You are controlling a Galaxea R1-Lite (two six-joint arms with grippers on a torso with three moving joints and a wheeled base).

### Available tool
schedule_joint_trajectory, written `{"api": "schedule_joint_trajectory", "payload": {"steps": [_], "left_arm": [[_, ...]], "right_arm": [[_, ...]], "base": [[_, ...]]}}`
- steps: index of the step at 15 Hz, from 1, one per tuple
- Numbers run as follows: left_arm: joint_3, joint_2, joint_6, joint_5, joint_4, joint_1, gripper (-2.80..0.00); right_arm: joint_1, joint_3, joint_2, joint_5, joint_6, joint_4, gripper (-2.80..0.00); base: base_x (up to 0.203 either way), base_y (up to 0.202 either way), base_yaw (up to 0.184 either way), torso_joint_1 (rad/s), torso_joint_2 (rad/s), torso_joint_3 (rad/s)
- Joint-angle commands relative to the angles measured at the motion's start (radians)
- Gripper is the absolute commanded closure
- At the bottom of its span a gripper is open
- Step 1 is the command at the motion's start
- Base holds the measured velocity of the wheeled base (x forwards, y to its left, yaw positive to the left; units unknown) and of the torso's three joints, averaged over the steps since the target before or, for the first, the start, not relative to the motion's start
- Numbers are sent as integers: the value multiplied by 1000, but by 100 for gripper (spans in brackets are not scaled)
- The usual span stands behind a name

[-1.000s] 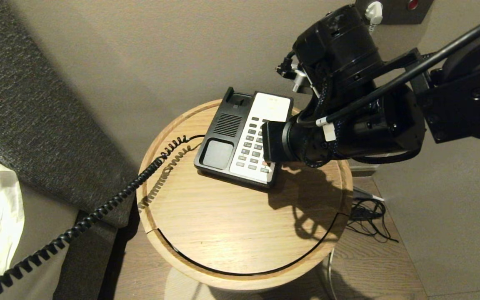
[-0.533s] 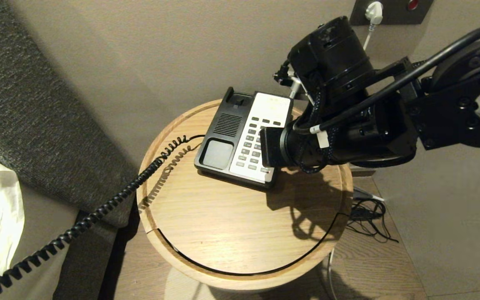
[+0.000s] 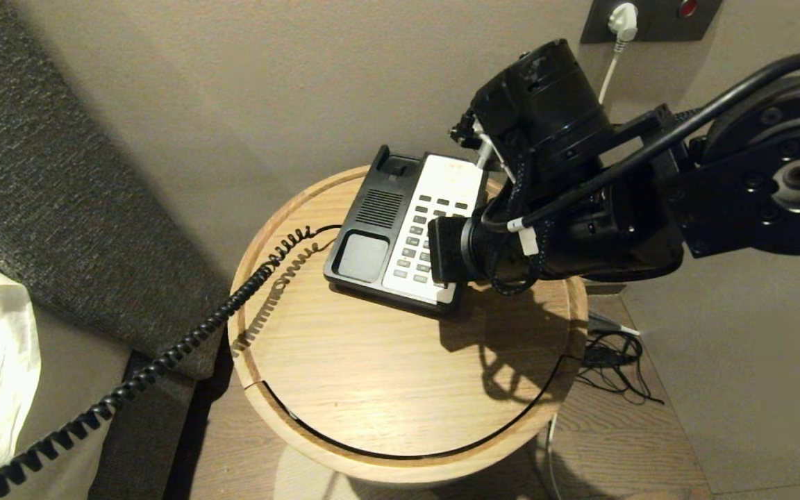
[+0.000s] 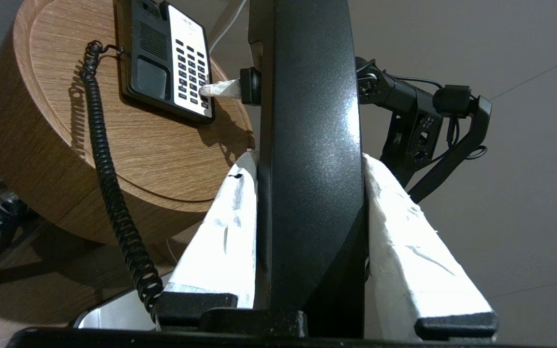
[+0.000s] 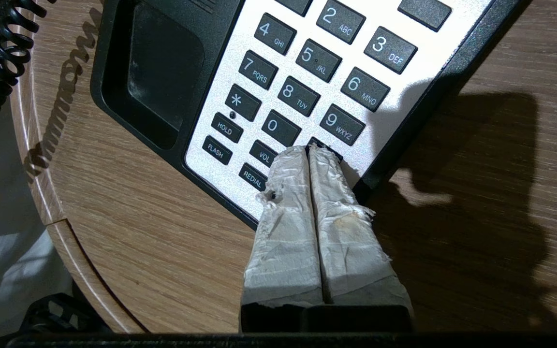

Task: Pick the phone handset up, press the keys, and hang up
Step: Dial the number

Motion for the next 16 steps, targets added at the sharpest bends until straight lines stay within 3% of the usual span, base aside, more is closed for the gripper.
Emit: {"api": "schedule_joint_trajectory", "payload": {"steps": [1, 11, 16], "left_arm": [[3, 0, -4, 0, 3, -2, 0], [22, -11, -5, 0, 3, -2, 0], [29, -14, -5, 0, 3, -2, 0]], "right_arm": [[0, 11, 3, -3, 3, 4, 0], [9, -5, -42, 1, 10, 6, 0], [43, 54, -77, 5, 17, 17, 0]], "base": [[0, 0, 0, 0, 0, 0], [0, 0, 0, 0, 0, 0], [0, 0, 0, 0, 0, 0]]}}
